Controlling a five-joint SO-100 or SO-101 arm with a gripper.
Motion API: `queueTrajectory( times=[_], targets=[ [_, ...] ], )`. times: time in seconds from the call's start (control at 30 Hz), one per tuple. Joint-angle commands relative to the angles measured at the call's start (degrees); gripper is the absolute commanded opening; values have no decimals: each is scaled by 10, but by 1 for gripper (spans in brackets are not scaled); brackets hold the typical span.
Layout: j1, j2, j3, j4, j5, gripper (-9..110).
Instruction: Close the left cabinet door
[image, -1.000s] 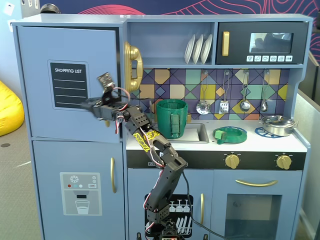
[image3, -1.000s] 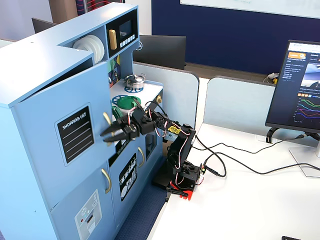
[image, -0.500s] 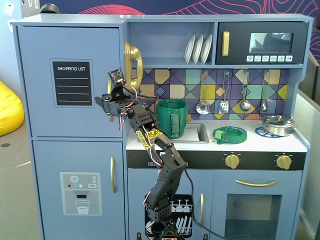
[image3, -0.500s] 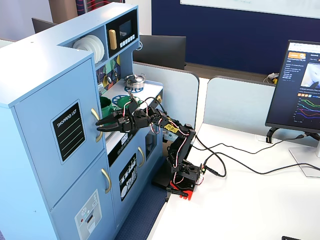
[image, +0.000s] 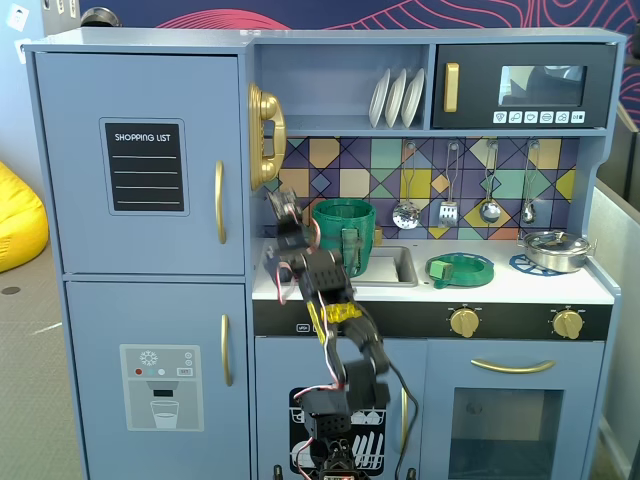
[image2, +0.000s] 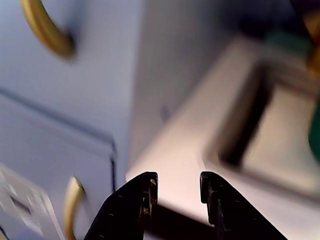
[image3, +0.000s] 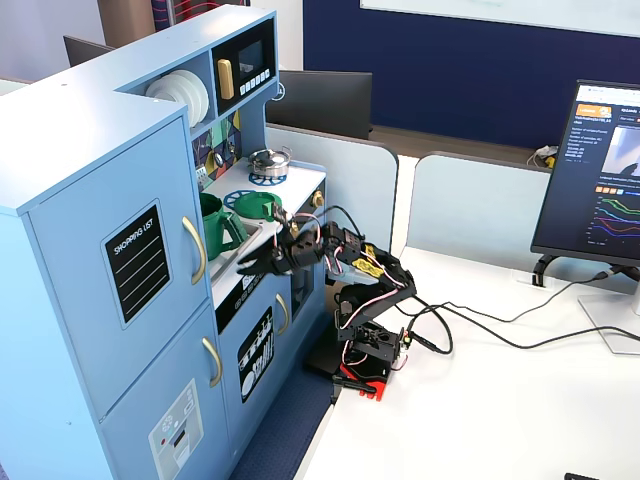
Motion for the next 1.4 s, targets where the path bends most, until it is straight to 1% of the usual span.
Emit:
queueTrajectory(
  times=[0.0, 0.13, 0.2, 0.43, 0.6, 0.77, 0.83, 1.03, 1.07, 1.17, 1.23, 1.37],
  targets=[
    [91, 115, 156, 16, -12, 0],
    [156, 211, 315, 19, 14, 0],
    [175, 251, 372, 44, 14, 0],
    [223, 316, 477, 106, 58, 0],
    [235, 316, 509, 161, 85, 0],
    [239, 316, 547, 221, 91, 0],
    [233, 316, 548, 260, 116, 0],
    [232, 316, 548, 380, 120, 0],
    [229, 316, 548, 379, 140, 0],
    [230, 317, 548, 377, 155, 0],
    [233, 317, 548, 377, 146, 2],
    [229, 317, 549, 378, 140, 3]
  ],
)
